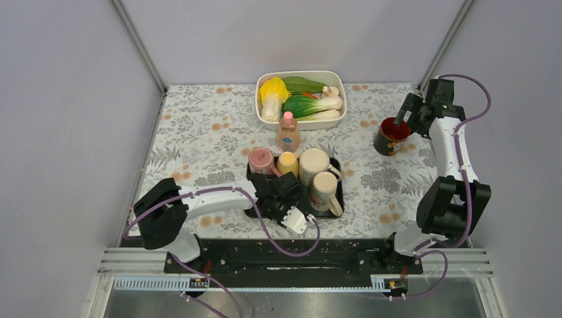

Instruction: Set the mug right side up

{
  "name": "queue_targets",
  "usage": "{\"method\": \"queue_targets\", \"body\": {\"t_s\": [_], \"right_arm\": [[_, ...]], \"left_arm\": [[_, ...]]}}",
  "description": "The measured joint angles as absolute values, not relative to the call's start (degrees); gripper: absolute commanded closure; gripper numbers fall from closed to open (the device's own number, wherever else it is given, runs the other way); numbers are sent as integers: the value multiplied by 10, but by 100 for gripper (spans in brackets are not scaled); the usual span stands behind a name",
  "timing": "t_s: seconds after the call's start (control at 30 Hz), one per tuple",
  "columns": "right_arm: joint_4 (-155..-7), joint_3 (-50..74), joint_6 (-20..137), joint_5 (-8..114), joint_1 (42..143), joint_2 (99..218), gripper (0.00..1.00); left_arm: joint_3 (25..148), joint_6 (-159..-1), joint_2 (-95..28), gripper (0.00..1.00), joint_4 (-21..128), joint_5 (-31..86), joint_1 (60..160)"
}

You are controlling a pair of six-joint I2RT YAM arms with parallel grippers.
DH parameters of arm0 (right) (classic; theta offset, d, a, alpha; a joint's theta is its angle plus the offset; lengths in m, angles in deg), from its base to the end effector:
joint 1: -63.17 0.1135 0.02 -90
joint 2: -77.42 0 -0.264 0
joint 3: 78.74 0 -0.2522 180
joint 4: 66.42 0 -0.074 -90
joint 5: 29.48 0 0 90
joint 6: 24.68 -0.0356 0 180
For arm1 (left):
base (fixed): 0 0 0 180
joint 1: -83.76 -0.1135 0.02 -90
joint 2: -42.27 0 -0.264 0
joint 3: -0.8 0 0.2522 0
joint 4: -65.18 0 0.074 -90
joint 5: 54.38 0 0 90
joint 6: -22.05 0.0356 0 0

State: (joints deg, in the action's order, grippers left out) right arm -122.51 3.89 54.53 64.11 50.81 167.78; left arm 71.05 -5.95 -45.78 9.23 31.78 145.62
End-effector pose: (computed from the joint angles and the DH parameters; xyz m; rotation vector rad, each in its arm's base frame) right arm 0.3353 -0.0758 0.3255 0.5148 2.3719 -0.0885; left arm 0.1308 -0.2496 0.1951 2.5269 1.3320 -0.0953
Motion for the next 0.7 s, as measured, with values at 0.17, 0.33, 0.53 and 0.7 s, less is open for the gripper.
{"method": "queue_targets", "body": {"t_s": [0.17,0.33,0.53,0.7], "right_arm": [[-1218,52,545,615,508,1668,1],[-1215,57,544,593,508,1657,1],[-1206,59,543,578,508,1639,1],[-1203,62,543,568,508,1624,1]], "left_arm": [[702,-51,-480,59,128,346,1456],[684,-38,-483,66,151,377,1456],[681,-38,-492,100,163,400,1456],[685,-53,-493,100,164,409,1453]]}}
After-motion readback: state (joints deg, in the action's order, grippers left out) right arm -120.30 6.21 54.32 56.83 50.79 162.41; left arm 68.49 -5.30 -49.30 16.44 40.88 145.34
